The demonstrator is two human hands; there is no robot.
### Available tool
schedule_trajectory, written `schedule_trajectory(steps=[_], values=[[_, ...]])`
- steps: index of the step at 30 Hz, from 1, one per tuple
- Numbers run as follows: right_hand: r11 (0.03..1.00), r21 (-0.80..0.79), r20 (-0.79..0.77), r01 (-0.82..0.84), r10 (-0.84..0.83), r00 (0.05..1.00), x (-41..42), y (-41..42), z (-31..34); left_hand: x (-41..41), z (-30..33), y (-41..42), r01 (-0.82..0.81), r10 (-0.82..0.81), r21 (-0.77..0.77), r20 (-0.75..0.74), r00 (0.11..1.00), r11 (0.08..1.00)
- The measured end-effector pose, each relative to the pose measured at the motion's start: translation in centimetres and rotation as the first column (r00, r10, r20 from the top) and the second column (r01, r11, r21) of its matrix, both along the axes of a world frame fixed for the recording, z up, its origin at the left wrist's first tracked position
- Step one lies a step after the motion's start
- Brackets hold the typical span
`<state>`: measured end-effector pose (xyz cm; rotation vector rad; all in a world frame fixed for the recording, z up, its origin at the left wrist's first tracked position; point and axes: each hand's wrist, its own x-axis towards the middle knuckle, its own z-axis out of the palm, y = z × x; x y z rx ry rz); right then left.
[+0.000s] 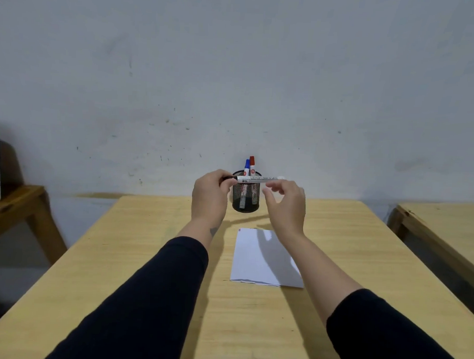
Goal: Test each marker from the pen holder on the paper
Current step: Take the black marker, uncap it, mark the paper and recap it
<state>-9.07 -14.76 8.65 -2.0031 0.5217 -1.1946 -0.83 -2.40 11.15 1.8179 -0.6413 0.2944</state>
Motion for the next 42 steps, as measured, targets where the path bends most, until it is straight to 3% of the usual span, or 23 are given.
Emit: schedule_trajectory(steps=[2, 3, 5, 6, 8, 11, 30, 33, 37, 38, 39, 41, 42], values=[[0.951, 0.295, 0.021, -0.091, 0.089, 0.996, 0.1, 0.5, -0.1, -0.4, -0.5, -0.4, -0.014, 0.012, -0.04, -0.045, 0.999, 0.999], [0.851, 0.497, 0.058, -0.17, 0.163, 0.985, 0.2, 0.8, 0.0, -0.7, -0.8, -0.6, -0.004, 0.002, -0.041, -0.057, 0.998, 0.999], [0.55, 0.788, 0.189, -0.277, 0.211, 0.959, 0.5, 1.3, 0.5, -1.5, -1.6, -0.9, 0.022, -0.025, -0.035, -0.086, 0.996, 0.999], [0.434, 0.848, 0.241, -0.305, 0.197, 0.95, 0.6, 1.4, 0.8, -1.9, -2.1, -1.0, 0.028, -0.032, -0.033, -0.103, 0.994, 0.999], [0.34, 0.885, 0.273, -0.318, 0.174, 0.946, 0.8, 1.3, 0.7, -2.4, -3.1, -1.1, 0.027, -0.034, -0.041, -0.164, 0.986, 0.999], [0.357, 0.88, 0.268, -0.314, 0.173, 0.948, 1.0, 1.2, 0.3, -2.4, -3.7, -0.9, 0.044, -0.049, -0.028, -0.255, 0.966, 0.999], [0.413, 0.844, 0.3, -0.343, 0.167, 0.939, 4.1, 1.6, -2.2, -0.2, -3.7, -0.9, 0.042, -0.028, 0.021, -0.447, 0.894, 0.999], [0.408, 0.841, 0.308, -0.356, 0.182, 0.934, 4.5, 1.7, -2.7, -0.1, -3.7, -0.9, 0.057, -0.054, -0.011, -0.548, 0.835, 0.998], [0.371, 0.859, 0.339, -0.353, 0.105, 0.935, 4.6, 0.7, -2.7, 0.7, -3.1, -0.6, 0.063, -0.041, -0.003, -0.785, 0.619, 0.998], [0.367, 0.862, 0.345, -0.35, 0.081, 0.935, 4.5, 0.1, -2.5, 1.0, -3.4, -0.1, 0.071, 0.01, 0.071, -0.77, 0.638, 0.995], [0.376, 0.86, 0.34, -0.345, 0.08, 0.937, 4.3, -0.5, -2.3, 1.4, -4.0, 0.5, 0.074, 0.082, 0.196, -0.681, 0.727, 0.978], [0.42, 0.84, 0.313, -0.344, 0.142, 0.939, 4.2, -1.3, -1.8, 1.8, -4.9, 1.3, 0.03, 0.159, 0.428, -0.399, 0.903, 0.903], [0.448, 0.824, 0.295, -0.346, 0.182, 0.938, 4.2, -1.4, -1.7, 1.6, -5.0, 1.5, 0.01, 0.161, 0.5, -0.298, 0.941, 0.866]])
